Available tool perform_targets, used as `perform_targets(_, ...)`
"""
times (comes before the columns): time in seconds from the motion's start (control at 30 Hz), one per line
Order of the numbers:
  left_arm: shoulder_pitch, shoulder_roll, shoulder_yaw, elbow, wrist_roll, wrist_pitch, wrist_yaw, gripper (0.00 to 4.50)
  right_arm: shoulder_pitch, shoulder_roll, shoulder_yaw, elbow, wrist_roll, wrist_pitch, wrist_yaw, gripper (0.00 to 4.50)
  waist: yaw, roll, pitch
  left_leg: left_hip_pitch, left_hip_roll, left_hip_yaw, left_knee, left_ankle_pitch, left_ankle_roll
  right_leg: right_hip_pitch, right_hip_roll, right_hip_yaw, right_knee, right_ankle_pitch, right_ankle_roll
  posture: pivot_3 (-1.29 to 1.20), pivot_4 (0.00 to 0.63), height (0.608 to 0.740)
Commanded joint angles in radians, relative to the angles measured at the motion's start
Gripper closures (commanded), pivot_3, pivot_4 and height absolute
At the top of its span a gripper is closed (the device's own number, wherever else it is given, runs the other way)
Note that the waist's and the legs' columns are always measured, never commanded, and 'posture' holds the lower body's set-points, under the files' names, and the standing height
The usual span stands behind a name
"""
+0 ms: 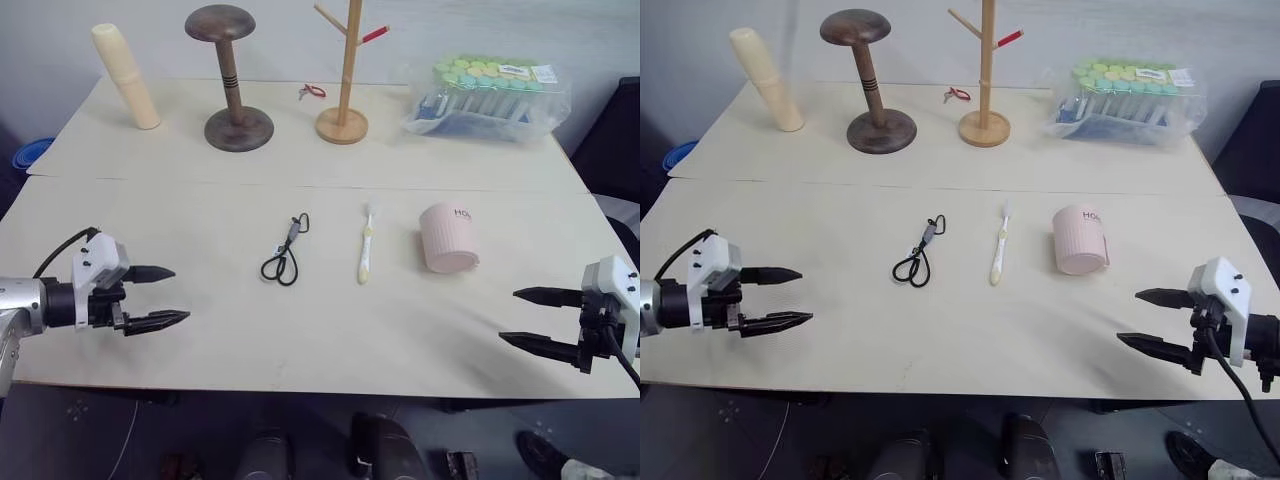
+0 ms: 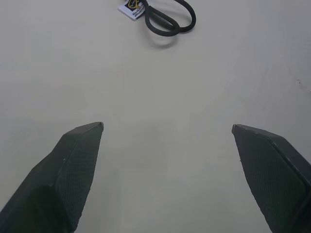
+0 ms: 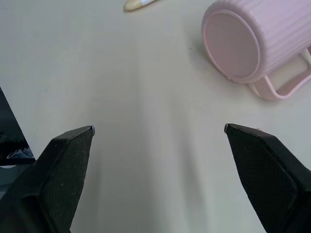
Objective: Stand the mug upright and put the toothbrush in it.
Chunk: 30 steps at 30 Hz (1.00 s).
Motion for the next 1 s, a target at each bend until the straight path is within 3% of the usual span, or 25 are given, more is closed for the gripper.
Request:
perform_targets(0.03, 0.005, 0.000, 0.029, -0.032, -0.005, -0.008, 0.012, 0.00, -0.005, 0.003, -0.041, -0.003, 0.003, -0.014, -0.003, 0.04, 0.000, 0.000, 0.000, 0.000, 0.000, 0.000, 0.000, 0.000, 0.000, 0.000, 0.000, 0.000, 0.000, 0.000, 0.000, 0.00, 0.150, 0.740)
perform_targets(0.73, 0.008, 0.006, 0.031, -0.045, -0.018, 0.062, 0.031, 0.00, -0.038, 0.016, -0.028, -0.008, 0.045, 0.047, -0.033, 0.04, 0.000, 0.000, 0.000, 0.000, 0.000, 0.000, 0.000, 0.000, 0.000, 0.000, 0.000, 0.000, 0.000, 0.000, 0.000, 0.00, 0.150, 0.740)
perform_targets(0.9, -0.016, -0.013, 0.038, -0.068, -0.053, 0.138, 0.070, 0.00, -0.038, 0.036, -0.037, -0.039, 0.063, 0.072, -0.062, 0.04, 0.001, 0.000, 0.000, 0.000, 0.000, 0.000, 0.000, 0.000, 0.000, 0.000, 0.000, 0.000, 0.000, 0.000, 0.000, 0.00, 0.150, 0.740)
perform_targets(1.0, -0.078, -0.036, 0.025, -0.134, -0.118, 0.317, 0.172, 0.00, -0.031, 0.067, -0.047, -0.120, 0.085, 0.099, -0.118, 0.04, 0.003, 0.000, 0.000, 0.000, 0.000, 0.000, 0.000, 0.000, 0.000, 0.000, 0.000, 0.000, 0.000, 0.000, 0.000, 0.00, 0.150, 0.740)
